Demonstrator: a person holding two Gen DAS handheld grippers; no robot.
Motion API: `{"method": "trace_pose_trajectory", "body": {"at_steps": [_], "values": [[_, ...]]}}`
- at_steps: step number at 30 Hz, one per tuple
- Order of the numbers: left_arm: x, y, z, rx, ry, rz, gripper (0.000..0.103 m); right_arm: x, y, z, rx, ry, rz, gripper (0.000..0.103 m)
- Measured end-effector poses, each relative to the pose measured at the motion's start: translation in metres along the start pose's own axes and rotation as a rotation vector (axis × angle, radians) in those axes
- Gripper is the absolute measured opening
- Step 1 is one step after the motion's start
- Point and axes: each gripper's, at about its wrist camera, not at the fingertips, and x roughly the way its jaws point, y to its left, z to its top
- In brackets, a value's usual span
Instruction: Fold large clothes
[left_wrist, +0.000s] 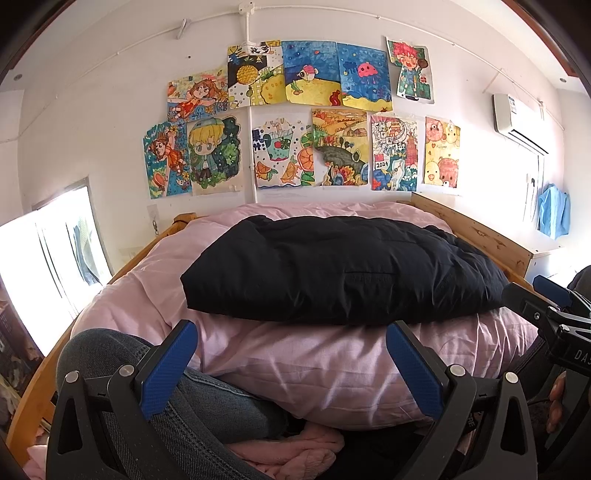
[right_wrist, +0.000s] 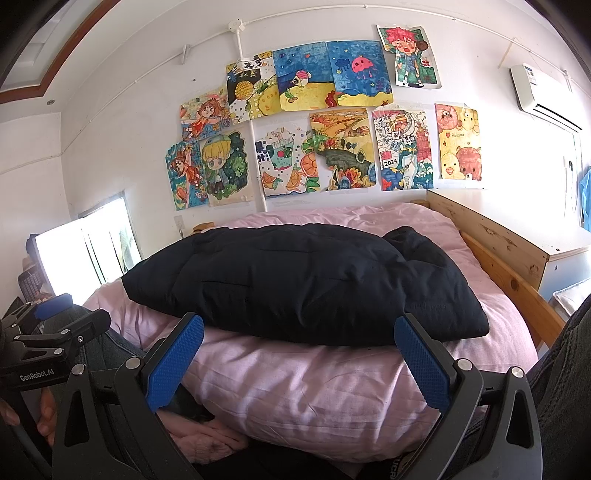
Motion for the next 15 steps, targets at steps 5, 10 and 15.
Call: {"method": "trace_pose_trajectory", "body": {"at_steps": [5, 10, 15], "values": [[0.0001, 0.0003, -0.0002, 0.001, -0.001, 0.000, 0.103, 0.0002, -0.0004, 0.0000, -0.001, 0.000, 0.000, 0.102], [0.0000, 0.0007, -0.0003, 0.003, -0.003, 0.001, 0.103, 0.0003, -0.0001, -0.0003, 0.000, 0.000, 0.000, 0.102], [0.0003, 0.0011, -0.0009, 0.003, -0.002, -0.002, 0.103, 0.0002, -0.0005, -0.0002, 0.001, -0.001, 0.001, 0.102]]}}
